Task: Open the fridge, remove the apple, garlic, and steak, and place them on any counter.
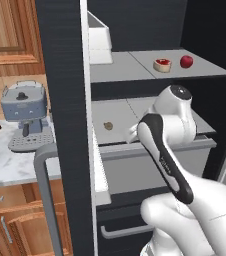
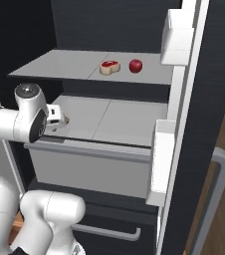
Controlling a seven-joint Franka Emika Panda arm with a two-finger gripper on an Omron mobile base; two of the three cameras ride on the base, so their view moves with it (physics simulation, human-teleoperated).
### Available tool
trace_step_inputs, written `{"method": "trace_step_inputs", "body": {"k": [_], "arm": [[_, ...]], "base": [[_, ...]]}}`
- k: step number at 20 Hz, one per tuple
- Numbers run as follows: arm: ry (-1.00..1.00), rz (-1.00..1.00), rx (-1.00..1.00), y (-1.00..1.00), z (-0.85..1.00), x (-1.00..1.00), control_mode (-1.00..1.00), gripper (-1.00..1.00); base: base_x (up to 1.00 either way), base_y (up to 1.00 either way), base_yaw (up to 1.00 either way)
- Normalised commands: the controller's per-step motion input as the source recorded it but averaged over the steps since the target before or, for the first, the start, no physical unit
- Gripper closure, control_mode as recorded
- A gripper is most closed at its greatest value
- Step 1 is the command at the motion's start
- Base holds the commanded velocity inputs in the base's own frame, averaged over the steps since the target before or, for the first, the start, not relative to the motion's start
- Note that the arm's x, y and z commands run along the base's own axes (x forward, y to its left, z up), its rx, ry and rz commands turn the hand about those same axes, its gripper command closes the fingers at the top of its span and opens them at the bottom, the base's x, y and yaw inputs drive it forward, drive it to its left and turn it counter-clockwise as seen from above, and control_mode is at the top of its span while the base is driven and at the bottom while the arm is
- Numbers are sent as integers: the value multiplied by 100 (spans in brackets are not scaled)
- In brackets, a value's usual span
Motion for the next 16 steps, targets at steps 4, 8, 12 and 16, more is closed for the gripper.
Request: {"method": "trace_step_inputs", "body": {"k": [4, 8, 12, 16], "arm": [[0, 0, 0, 25, -9, 29, -100, -100], [0, 0, 0, 27, -14, 28, -100, -100], [0, 0, 0, 25, -16, 26, -100, -100], [0, 0, 0, 13, -9, 30, -100, -100]], "base": [[0, 0, 0], [0, 0, 0], [0, 0, 0], [0, 0, 0]]}}
